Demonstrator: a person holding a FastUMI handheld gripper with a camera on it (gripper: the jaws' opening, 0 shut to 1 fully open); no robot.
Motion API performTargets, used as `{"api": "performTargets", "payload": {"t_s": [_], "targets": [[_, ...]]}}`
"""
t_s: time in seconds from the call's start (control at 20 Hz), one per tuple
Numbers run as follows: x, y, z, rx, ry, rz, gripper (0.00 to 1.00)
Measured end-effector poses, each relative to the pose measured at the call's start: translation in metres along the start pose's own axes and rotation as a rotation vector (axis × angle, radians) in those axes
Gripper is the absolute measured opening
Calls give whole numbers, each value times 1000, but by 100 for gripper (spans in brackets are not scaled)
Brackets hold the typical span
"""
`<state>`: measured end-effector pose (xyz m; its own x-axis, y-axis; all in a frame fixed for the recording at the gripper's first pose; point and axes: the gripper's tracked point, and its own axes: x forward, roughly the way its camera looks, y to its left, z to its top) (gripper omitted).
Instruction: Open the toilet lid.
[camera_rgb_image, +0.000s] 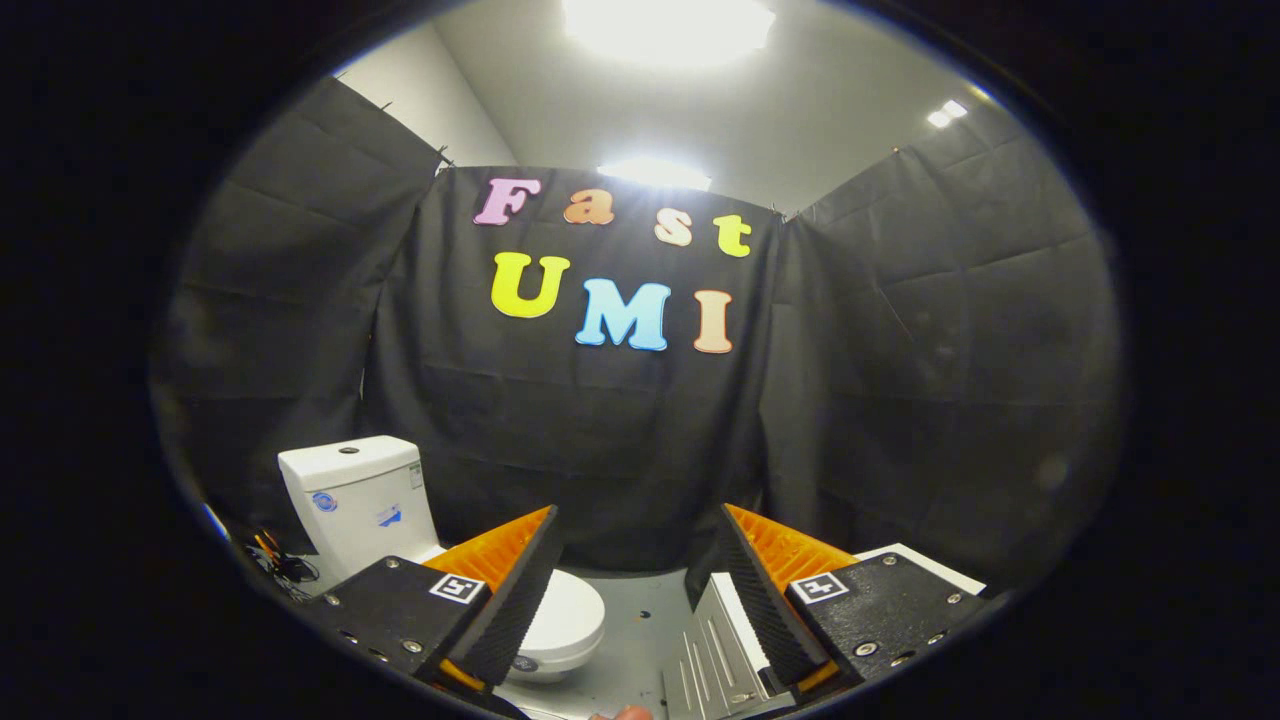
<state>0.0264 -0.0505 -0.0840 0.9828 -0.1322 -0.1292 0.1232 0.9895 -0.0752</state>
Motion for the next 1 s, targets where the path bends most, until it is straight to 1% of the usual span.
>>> {"api": "performTargets", "payload": {"t_s": [0.15,0.35,0.45,0.55,0.7,0.8,1.0], "targets": [[10,2,-19,16,19,9,95],[26,6,-56,100,82,37,95],[30,5,-67,159,92,38,95],[35,6,-78,192,98,37,95],[40,7,-99,209,120,19,95],[44,14,-112,220,145,24,95],[46,22,-147,200,211,5,95]]}}
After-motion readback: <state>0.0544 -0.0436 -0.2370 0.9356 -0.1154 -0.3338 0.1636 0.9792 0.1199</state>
